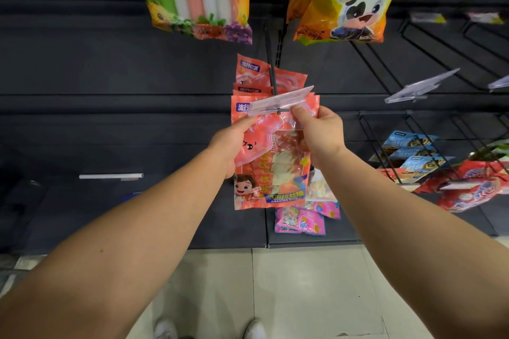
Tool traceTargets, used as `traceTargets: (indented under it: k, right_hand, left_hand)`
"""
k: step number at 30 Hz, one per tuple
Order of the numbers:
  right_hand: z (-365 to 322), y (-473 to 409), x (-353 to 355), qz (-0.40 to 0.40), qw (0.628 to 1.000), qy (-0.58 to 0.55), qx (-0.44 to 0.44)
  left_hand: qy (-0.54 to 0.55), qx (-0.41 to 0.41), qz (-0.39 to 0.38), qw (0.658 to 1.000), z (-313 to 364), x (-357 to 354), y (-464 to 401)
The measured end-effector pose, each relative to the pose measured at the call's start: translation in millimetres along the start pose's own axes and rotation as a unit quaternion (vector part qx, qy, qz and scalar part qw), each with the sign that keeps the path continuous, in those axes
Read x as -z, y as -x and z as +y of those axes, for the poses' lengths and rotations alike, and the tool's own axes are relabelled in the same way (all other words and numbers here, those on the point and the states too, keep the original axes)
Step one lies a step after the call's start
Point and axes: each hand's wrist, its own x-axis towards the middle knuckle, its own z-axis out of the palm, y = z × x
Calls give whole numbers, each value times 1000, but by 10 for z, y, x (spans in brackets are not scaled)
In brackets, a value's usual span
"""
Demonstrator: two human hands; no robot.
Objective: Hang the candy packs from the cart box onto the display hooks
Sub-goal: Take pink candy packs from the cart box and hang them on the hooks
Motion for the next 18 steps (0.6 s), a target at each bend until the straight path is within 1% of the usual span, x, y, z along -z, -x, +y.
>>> traceTargets:
  k: [6,11,18]
  right_hand:
    - [7,-12,-51,19,1000,13,-5]
    - [-21,-27,-87,29,999,22,10]
    - [68,-4,-39,45,998,32,-33]
  left_hand:
    - [-27,8,7,1000,56,3,24]
    - [-31,1,3,1000,125,22,37]
    - [-81,-11,-3,997,45,39,47]
